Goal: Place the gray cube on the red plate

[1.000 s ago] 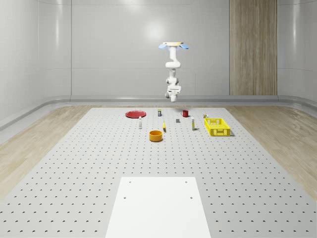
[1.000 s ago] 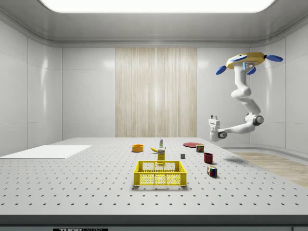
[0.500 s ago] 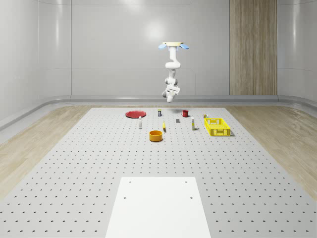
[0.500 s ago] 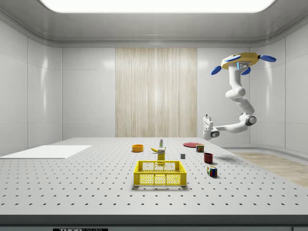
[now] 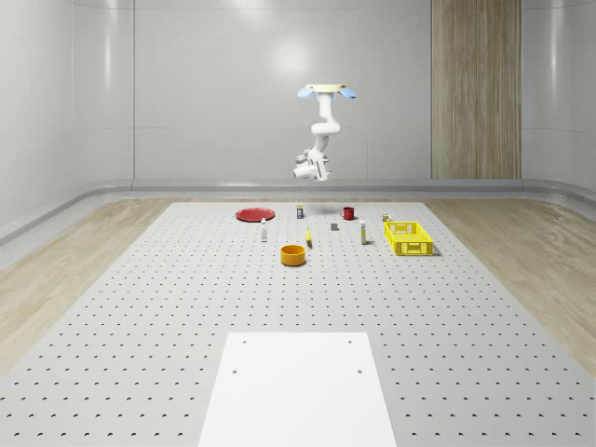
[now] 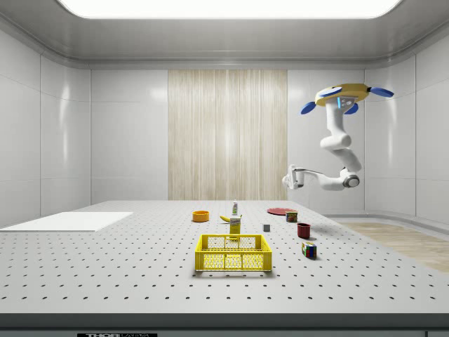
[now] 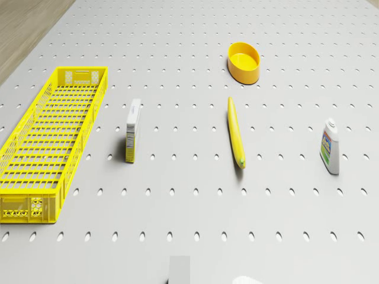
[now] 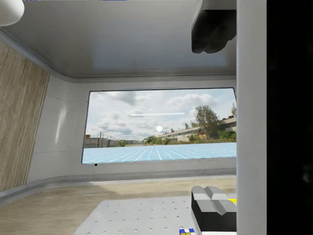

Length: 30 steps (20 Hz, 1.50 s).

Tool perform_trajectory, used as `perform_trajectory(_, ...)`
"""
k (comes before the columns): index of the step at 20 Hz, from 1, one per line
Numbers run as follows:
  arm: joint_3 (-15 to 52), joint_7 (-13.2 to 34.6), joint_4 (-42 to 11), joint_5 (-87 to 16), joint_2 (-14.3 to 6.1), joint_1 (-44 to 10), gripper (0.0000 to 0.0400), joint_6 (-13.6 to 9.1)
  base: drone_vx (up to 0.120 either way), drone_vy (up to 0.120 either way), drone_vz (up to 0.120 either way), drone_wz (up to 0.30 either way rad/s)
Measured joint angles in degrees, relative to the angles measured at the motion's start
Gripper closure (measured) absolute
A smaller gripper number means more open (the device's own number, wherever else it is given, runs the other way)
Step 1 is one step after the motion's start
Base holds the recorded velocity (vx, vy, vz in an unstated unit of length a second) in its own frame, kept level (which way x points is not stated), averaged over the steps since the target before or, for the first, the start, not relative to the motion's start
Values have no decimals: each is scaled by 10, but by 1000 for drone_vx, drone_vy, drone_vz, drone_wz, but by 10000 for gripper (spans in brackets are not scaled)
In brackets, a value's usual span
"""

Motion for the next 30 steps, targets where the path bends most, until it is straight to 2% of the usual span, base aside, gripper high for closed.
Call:
perform_trajectory(3, 100, 72, -111, -192, -25, -75, 0, -14, 120, 0, -120, 0)
perform_trajectory(7, 196, 171, -208, -382, -56, -198, 0, -63, 120, 0, -120, 0)
perform_trajectory(11, 254, 243, -248, -478, -84, -302, 0, -111, 120, 0, -120, 0)
perform_trajectory(15, 286, 286, -261, -518, -107, -368, 0, -139, 120, 0, -120, 0)
perform_trajectory(21, 311, 319, -265, -533, -133, -417, 0, -150, 120, 0, -120, 0)
perform_trajectory(30, 328, 340, -265, -526, -164, -445, 0, -137, 120, 49, -49, 0)
